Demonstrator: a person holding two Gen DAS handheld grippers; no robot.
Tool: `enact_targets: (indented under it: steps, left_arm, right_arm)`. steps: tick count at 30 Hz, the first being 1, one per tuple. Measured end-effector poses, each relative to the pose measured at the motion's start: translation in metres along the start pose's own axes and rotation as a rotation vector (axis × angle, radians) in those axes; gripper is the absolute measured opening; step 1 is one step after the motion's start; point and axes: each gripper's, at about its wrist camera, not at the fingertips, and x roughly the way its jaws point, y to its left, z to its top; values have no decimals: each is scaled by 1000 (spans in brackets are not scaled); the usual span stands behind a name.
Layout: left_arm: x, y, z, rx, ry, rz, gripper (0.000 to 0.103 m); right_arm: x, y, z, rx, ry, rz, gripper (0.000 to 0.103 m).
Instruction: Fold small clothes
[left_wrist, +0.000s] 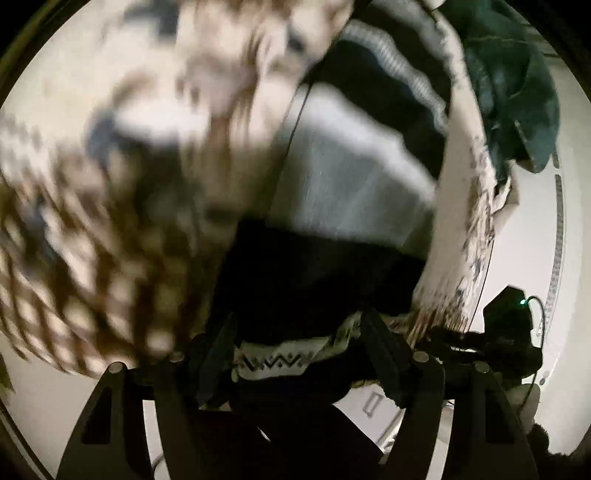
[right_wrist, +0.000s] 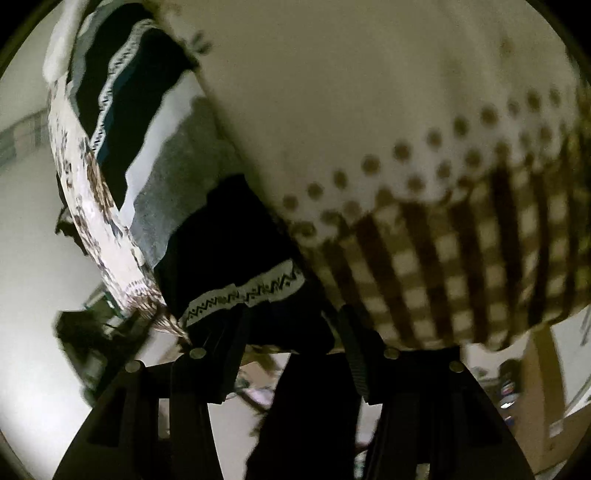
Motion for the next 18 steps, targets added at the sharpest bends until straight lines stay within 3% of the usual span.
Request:
enact_targets:
  steps: [2, 3, 4, 6, 9, 15, 18]
  left_arm:
    - [13, 1, -11, 10, -17, 63, 60]
    - [12, 1, -15, 20, -46, 76, 28]
    - [11, -1, -19, 30, -70, 96, 7]
    - [0, -8, -26, 35, -133, 99, 6]
    - [-17, -10, -32, 26, -173, 74, 6]
    - [-36, 1, -37, 15, -205, 82, 6]
    - [-25, 15, -34, 27, -184, 112, 7]
  right_arm:
    - [12, -8, 1, -33, 2, -27, 52]
    - [19, -3, -3, -55, -16, -58, 30]
    - [25, 4, -7, -57, -57, -95, 4]
    - [23, 11, -17, -76, -126, -177, 6]
    - [22, 16, -33, -70, -161, -210, 5]
    - [21, 43, -58, -163, -140, -227, 5]
    - [43, 52, -58, -185, -115, -256, 5]
